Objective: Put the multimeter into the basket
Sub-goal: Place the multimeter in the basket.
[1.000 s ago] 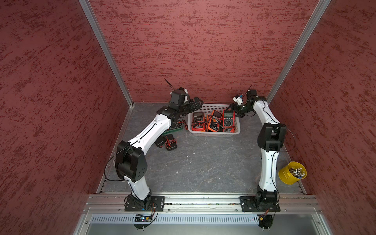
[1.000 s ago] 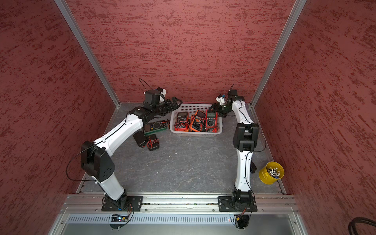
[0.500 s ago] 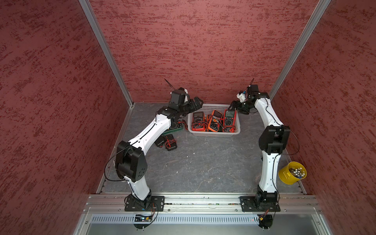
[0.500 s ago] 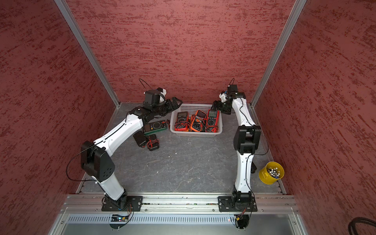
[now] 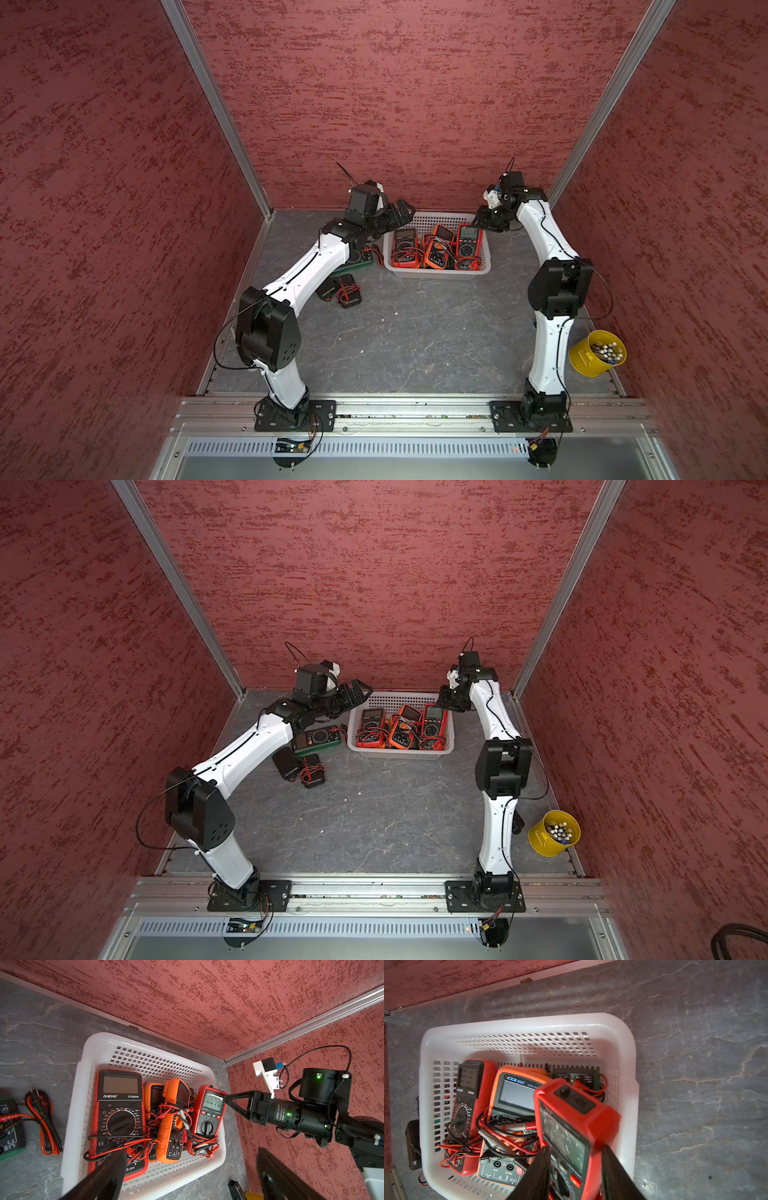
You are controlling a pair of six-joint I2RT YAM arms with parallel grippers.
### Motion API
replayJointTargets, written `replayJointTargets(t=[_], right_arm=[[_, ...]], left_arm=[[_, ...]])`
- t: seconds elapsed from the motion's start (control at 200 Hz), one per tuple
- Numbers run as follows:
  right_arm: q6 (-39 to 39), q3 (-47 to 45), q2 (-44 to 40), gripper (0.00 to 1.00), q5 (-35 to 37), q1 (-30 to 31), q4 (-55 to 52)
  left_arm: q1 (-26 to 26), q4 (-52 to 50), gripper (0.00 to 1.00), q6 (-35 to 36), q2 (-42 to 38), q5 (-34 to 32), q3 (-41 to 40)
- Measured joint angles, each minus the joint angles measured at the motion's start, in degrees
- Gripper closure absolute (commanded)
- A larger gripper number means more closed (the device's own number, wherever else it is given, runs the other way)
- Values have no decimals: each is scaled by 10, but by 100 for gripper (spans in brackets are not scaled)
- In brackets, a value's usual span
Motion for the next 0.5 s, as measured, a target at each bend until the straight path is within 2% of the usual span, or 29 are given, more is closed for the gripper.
replayJointTargets(t=[0.095,0.416,0.501], right_arm=[[3,-2,5,63,-1,0,5],[20,-7,31,66,-34,-11,42],[26,-7,43,66,-47,-13,53]], left_arm=[[0,0,0,0,2,0,0],[0,-3,0,-2,6,-8,0],[0,-21,12,3,9,-19,7]])
